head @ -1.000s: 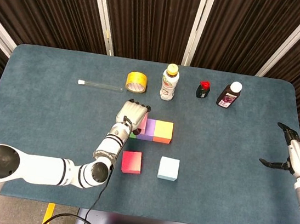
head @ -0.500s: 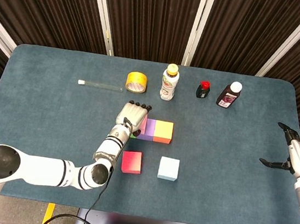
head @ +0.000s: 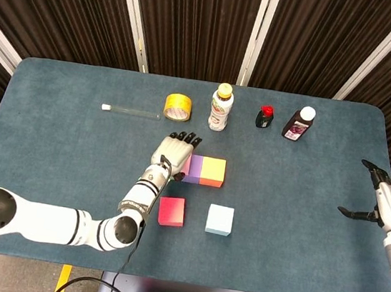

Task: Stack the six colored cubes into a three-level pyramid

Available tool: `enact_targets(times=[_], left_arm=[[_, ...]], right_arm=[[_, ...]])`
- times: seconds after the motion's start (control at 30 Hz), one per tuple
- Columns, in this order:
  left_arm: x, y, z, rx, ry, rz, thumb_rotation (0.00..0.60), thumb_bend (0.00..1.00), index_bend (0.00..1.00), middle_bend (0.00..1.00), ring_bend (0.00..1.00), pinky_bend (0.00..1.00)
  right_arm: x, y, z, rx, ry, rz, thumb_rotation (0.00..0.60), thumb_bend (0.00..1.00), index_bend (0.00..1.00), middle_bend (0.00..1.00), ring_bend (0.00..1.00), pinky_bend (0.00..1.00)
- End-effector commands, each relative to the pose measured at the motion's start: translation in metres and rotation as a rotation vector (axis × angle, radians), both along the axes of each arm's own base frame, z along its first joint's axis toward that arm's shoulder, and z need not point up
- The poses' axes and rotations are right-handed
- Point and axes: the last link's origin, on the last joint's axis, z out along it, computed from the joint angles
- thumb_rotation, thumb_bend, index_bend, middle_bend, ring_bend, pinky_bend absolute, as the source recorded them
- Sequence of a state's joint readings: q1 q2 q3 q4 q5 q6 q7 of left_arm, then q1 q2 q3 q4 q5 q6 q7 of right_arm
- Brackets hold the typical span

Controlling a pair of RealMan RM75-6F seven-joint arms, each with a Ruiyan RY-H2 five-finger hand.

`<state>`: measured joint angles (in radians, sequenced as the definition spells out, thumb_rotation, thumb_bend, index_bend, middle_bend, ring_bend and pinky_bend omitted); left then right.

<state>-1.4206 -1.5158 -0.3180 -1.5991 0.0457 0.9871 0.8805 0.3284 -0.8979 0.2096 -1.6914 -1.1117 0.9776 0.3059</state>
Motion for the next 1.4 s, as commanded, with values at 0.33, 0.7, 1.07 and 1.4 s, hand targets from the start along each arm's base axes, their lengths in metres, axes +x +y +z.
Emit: enact_targets(times=[0.33, 0.7, 1.07, 1.4], left_arm=[[-0.077, -0.009, 0.085, 0.230, -0.111, -0.016, 0.600, 0.32, 0.00, 0.00, 0.00, 0.06], [-0.182, -0.040, 0.118, 0.319, -0.047, -0.104, 0.600, 0.32, 0.07, 0.02, 0.00, 0.06], [-0.258, -0.083, 0.138, 0.334, -0.118, -0.135, 0.600, 0.31, 0.14, 0.08, 0.02, 0.07], [-0.274, -0.099, 0.134, 0.262, -0.169, -0.137, 0.600, 0.31, 0.14, 0.07, 0.03, 0.07]], right_arm=[[0.023, 0.027, -0.030, 0.120, -0.033, 0.137, 0.600, 0.20, 0.16, 0.21, 0.13, 0.36], [0.057, 0.034, -0.079, 0.304, -0.033, 0.231, 0.600, 0.20, 0.24, 0.25, 0.17, 0.39], [0.097, 0.033, -0.142, 0.362, -0.012, 0.275, 0.600, 0.20, 0.31, 0.27, 0.18, 0.39], [0.128, 0.033, -0.199, 0.328, -0.022, 0.232, 0.600, 0.20, 0.34, 0.28, 0.19, 0.37]])
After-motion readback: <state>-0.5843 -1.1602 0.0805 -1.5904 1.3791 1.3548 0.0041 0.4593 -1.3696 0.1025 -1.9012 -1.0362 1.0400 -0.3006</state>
